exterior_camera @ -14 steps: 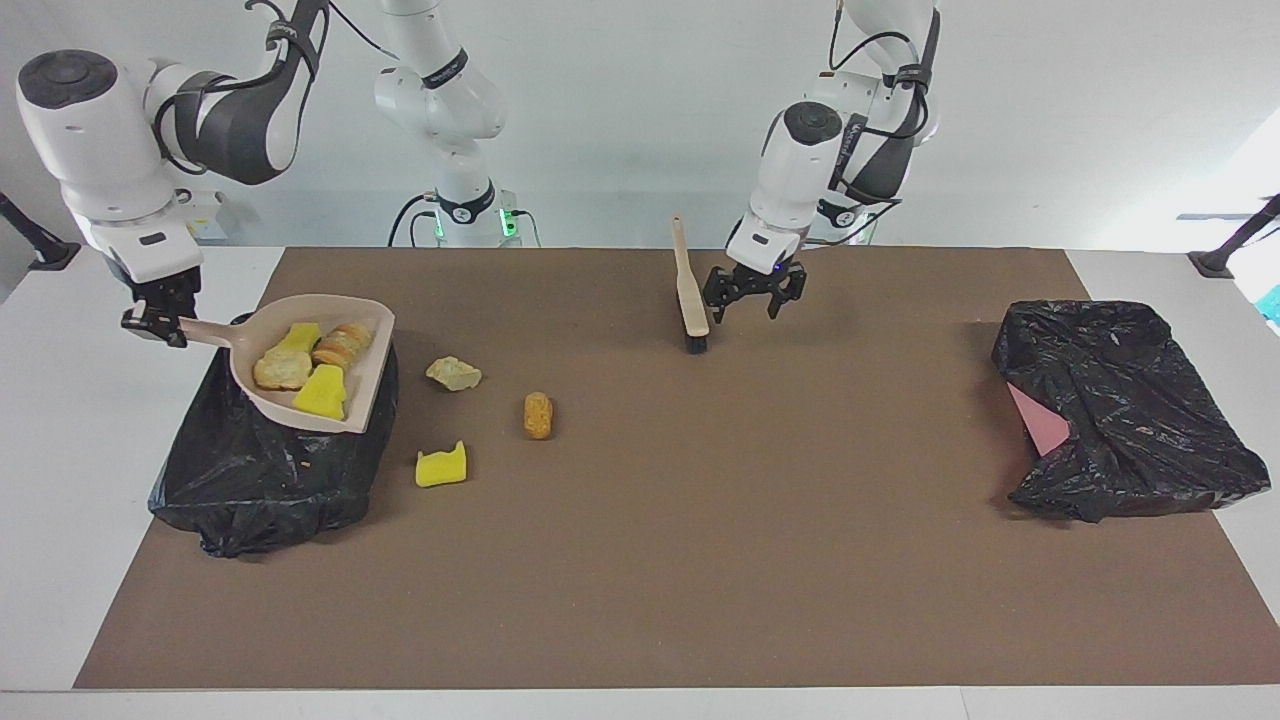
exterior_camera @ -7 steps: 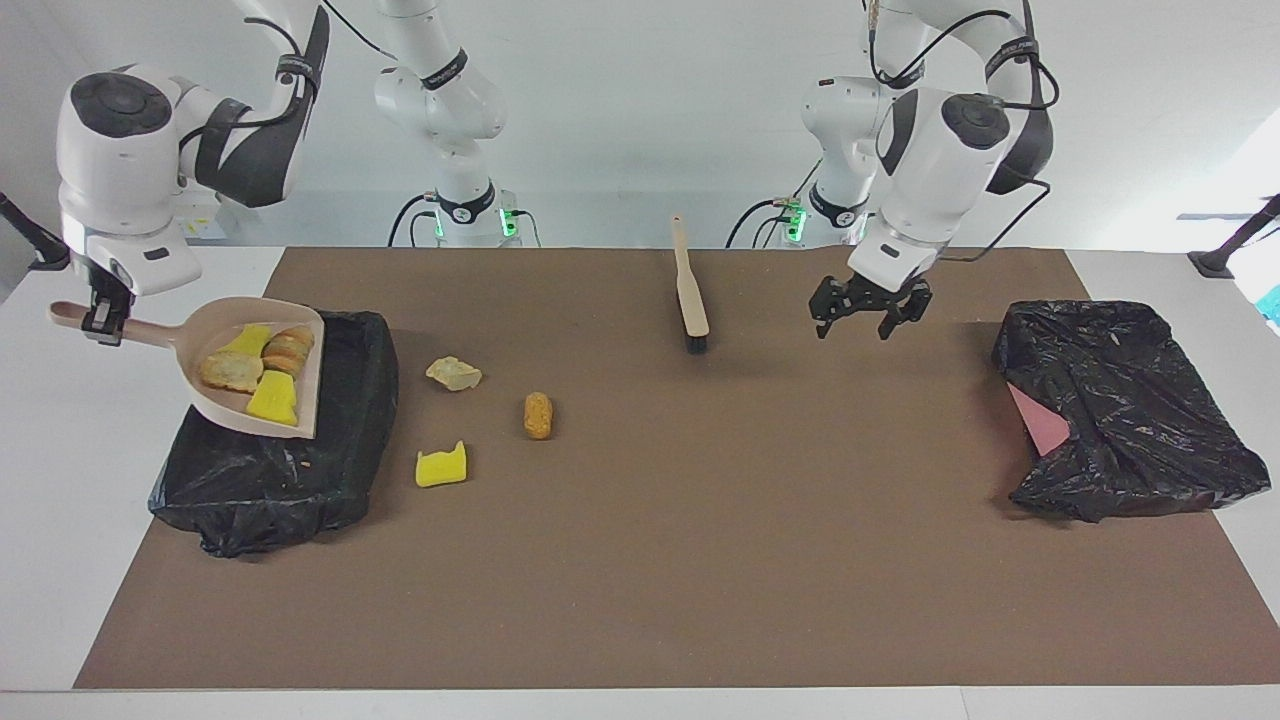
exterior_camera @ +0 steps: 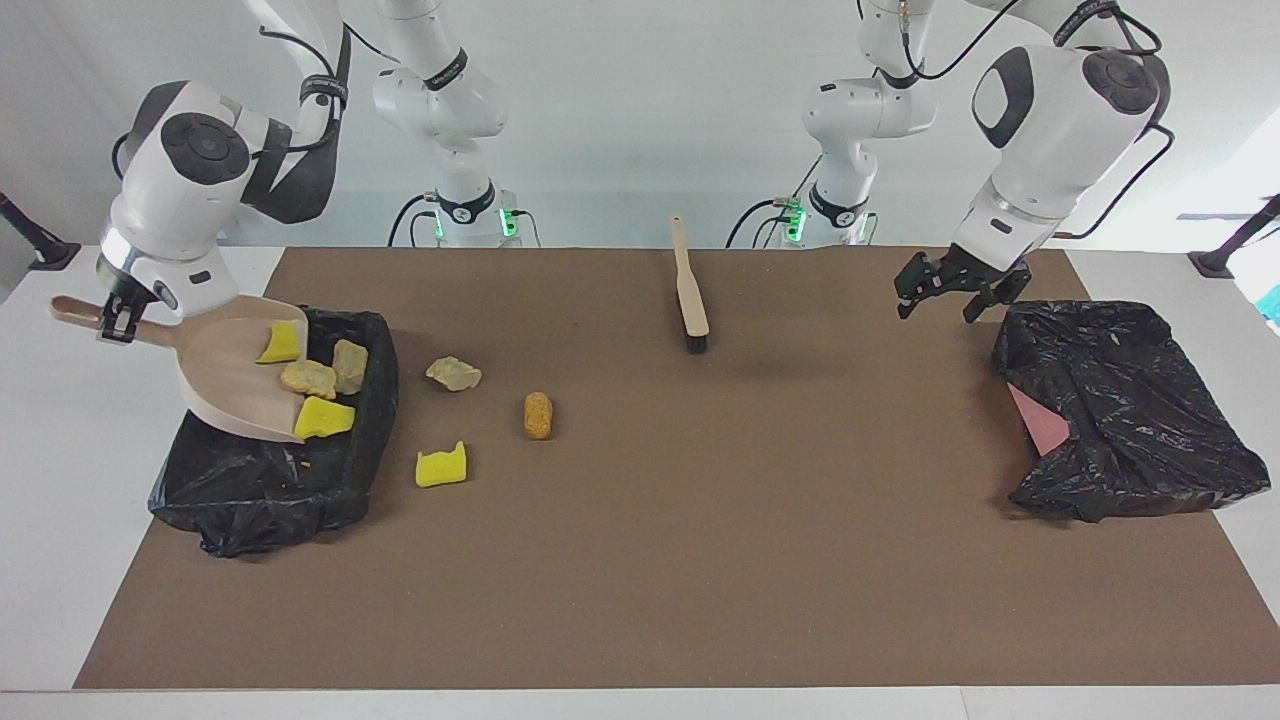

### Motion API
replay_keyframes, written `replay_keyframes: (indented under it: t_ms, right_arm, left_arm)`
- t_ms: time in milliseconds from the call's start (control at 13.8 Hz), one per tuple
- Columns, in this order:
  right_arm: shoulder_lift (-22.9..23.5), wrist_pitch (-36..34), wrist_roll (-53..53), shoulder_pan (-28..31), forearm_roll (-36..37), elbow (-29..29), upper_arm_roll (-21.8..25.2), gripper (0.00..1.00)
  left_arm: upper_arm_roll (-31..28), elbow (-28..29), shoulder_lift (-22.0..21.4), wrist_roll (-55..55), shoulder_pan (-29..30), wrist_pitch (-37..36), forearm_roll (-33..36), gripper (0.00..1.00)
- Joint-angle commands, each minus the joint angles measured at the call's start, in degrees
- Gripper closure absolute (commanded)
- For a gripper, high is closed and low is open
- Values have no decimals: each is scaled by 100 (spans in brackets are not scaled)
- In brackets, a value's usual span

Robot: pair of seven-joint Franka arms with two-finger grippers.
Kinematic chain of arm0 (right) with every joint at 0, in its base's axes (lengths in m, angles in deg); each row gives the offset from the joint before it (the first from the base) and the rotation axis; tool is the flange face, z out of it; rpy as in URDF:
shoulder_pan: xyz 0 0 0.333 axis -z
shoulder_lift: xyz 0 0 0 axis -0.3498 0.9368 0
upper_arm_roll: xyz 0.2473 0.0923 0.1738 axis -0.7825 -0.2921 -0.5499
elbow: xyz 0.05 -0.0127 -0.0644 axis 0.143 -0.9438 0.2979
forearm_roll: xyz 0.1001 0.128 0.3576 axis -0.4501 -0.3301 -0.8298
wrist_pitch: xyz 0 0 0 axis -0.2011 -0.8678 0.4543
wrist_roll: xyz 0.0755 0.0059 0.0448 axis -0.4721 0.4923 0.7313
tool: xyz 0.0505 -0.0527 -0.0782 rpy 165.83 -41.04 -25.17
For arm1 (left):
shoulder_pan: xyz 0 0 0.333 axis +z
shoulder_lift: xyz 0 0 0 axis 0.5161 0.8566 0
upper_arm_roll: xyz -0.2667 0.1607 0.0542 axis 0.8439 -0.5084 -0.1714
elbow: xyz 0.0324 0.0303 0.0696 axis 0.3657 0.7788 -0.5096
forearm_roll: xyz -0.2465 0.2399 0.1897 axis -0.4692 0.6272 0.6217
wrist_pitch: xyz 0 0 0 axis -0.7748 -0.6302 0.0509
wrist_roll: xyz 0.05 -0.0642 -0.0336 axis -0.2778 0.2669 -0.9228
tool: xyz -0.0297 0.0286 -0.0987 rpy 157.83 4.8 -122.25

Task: Sweep and dump trash in bin
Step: 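Tip the dustpan into the bag with the right gripper while the left gripper withdraws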

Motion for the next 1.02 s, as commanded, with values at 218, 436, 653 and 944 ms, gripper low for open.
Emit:
replay_keyframes:
  t_ms: [218,436,653,944]
  right_arm:
    - [-95,-197,-248,-194,841,37,-89,100]
    - [-113,-197,-178,-194,1254,124,-89,100]
    - [-95,-118,-37,-141,1335,151,-89,100]
    - [-78,-83,-28,-203,1484,169,-89,100]
  left_arm:
    - [39,-847,369,56,90,-714,309,0]
    - [30,-936,360,39,81,-707,301,0]
    - [-153,-936,343,48,-103,-741,310,0]
    - [-944,-936,246,39,-946,-768,301,0]
